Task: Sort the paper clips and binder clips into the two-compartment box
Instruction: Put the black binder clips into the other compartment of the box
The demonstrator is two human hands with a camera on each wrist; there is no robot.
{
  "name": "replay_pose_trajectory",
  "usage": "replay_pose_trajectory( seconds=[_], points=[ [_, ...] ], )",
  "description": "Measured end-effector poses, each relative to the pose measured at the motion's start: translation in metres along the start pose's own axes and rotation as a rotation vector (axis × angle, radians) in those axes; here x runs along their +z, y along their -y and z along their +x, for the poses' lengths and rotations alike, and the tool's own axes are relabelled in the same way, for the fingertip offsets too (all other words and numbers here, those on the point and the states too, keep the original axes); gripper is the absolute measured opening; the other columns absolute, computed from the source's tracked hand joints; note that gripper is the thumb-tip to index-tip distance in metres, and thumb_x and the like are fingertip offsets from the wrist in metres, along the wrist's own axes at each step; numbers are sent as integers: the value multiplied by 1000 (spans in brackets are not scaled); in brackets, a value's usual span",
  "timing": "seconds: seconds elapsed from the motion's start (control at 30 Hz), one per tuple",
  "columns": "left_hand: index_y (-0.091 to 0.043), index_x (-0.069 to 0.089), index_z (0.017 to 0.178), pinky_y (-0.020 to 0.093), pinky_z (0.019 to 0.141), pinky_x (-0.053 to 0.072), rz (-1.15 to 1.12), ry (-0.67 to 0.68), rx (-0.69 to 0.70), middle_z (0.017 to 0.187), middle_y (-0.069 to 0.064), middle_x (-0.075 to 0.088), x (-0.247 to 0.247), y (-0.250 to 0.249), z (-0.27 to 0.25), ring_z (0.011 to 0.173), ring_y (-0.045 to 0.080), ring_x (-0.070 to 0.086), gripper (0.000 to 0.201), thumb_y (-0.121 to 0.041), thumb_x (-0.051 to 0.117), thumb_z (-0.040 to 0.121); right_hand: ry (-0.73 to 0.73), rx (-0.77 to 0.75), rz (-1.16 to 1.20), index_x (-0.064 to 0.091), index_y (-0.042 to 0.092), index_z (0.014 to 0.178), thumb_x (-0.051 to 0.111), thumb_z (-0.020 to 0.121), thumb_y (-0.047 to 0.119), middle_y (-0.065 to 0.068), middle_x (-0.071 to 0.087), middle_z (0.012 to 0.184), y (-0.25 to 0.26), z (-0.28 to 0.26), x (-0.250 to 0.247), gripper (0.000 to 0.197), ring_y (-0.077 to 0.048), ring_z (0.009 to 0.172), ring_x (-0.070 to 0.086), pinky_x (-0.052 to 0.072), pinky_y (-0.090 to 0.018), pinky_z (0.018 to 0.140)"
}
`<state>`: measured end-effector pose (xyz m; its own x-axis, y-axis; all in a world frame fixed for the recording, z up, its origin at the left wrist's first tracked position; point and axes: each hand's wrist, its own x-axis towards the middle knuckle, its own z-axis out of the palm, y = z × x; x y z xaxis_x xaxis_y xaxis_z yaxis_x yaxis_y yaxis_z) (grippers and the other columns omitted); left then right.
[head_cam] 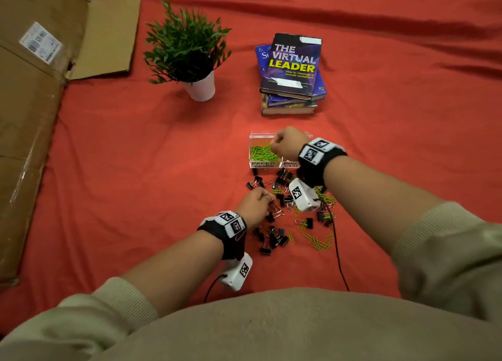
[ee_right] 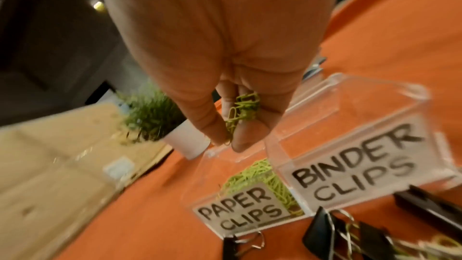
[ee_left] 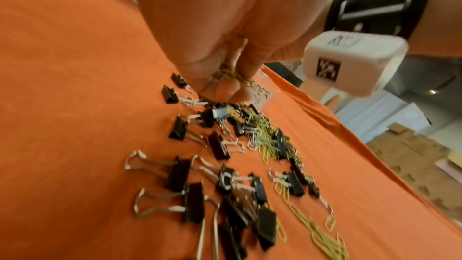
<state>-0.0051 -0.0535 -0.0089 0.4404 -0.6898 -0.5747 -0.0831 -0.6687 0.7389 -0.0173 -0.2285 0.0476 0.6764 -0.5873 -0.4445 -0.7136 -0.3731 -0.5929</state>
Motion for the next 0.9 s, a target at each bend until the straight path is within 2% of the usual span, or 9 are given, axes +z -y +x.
replay_pose_trajectory(
  seconds=[0.1, 0.17, 0.3, 0.43, 0.6, 0.7, 0.8, 0.87, 0.9],
  points=[
    [-22, 53, 86, 25, 49, 31, -43, 15, -43, 62, 2, 55, -19, -6, 6, 50, 15, 43, 22, -14, 37, 98, 15, -64, -237, 66, 1, 97, 51, 89, 8, -16, 68, 99, 11, 14, 17, 19, -30, 93, 63, 51, -33, 77],
    [-19, 54, 92, 24, 49, 32, 18, -14, -23, 65, 0, 56, -32, -15, 11, 51, 12, 44, 18, -15, 38, 98, 35, -105, -301, 65, 4, 106, 51, 87, 3, -15, 67, 109, 12, 15, 23, 23, -30, 100, 62, 49, -33, 82],
    [-10, 57, 104, 25, 52, 36, 219, -98, 80, 76, 3, 58, -55, -43, 30, 62, 18, 52, 21, -12, 36, 99, -12, -164, -231, 64, 11, 110, 50, 84, -1, -12, 66, 114, 1, 8, 18, 32, -27, 101, 61, 50, -31, 83],
    [0, 58, 110, 28, 73, 39, 470, -130, 197, 108, 19, 63, -65, -74, 60, 98, 32, 59, 27, -3, 36, 96, -131, -207, -63, 66, 6, 99, 52, 83, 1, -10, 67, 102, -21, -23, -3, 22, -22, 91, 61, 50, -29, 81],
    [-2, 55, 117, 35, 89, 43, 793, -38, 294, 122, 20, 57, -61, -89, 87, 111, 33, 54, 31, 3, 39, 91, 57, -72, -74, 63, 17, 90, 55, 89, 10, 3, 63, 90, -65, -79, -4, 11, -9, 76, 57, 41, -12, 60],
    [-4, 52, 124, 38, 95, 45, 887, -3, 359, 127, 17, 56, -56, -88, 87, 115, 32, 52, 37, 2, 41, 90, 190, -30, -121, 65, 16, 92, 55, 88, 9, 5, 63, 86, -93, -110, 9, 13, -4, 68, 56, 41, -9, 53],
    [-9, 53, 121, 39, 99, 42, 966, -136, 515, 124, 8, 55, -47, -83, 69, 114, 26, 47, 34, -8, 47, 88, 269, -7, -135, 69, 19, 91, 58, 87, 11, 5, 66, 84, -114, -131, 26, 14, -15, 74, 63, 47, -18, 58],
    [-14, 56, 114, 35, 101, 41, 930, -172, 589, 117, 3, 54, -33, -75, 48, 110, 20, 47, 25, -16, 51, 89, 277, 6, -157, 70, 17, 97, 57, 87, 11, 3, 68, 92, -122, -136, 34, 17, -11, 80, 60, 45, -22, 66],
    [-15, 56, 110, 34, 100, 42, 911, -138, 609, 113, 1, 54, -23, -69, 36, 109, 18, 47, 21, -19, 52, 89, 270, 16, -169, 70, 16, 100, 56, 87, 11, 2, 68, 95, -125, -137, 36, 19, -10, 81, 57, 43, -22, 69]
  ],
)
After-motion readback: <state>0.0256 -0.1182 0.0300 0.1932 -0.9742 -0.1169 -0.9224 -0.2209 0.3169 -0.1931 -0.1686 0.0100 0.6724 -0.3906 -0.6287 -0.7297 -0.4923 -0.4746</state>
